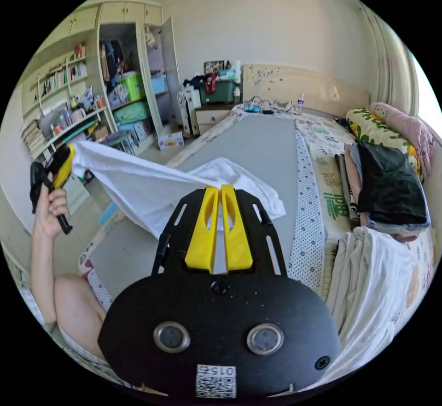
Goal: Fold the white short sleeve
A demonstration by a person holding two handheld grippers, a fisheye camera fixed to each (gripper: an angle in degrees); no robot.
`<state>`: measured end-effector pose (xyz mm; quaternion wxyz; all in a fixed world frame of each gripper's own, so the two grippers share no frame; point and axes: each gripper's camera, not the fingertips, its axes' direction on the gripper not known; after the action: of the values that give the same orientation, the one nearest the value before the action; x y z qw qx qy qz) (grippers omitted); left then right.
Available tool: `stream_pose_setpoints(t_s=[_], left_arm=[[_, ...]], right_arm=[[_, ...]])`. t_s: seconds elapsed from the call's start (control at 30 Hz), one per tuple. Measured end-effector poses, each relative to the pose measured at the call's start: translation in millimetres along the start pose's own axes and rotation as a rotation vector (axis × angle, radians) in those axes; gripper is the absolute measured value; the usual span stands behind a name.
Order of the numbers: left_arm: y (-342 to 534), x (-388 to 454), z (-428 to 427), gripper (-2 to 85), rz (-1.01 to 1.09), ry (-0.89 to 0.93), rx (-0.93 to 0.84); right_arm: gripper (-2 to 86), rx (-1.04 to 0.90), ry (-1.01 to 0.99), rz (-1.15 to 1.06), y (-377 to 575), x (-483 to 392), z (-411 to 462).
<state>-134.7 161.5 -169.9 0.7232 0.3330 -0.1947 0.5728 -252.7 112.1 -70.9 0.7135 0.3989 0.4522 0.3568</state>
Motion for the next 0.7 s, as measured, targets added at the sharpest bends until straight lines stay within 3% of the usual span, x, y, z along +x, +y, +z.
stream_pose_setpoints(t_s=[0.27,0.37,0.53,0.7], left_arm=[[13.0,86.6,-35.5,-0.6,0.157,0.063,0.179],[19.3,106.6,-45.8,-0.6,0.191,0.082,0.259],[32.0,115.0,-40.0,-0.5,0.205,-0.02,0.265],[38.0,194.2,-31.9,0.1,0.559,-0.261,0.204]], right_arm=[[-1.0,0.33,0.0,-0.103,-36.8,-38.5,-236.5],[-1.0,0.379,-0.024,-0.143,-36.5,-56.1,-275.7],[-1.0,0.396,0.016,-0.216,-53.2,-97.6,-262.1],[-0.7,0.352,-0.126,-0.211,-105.1,-137.7,-170.0]])
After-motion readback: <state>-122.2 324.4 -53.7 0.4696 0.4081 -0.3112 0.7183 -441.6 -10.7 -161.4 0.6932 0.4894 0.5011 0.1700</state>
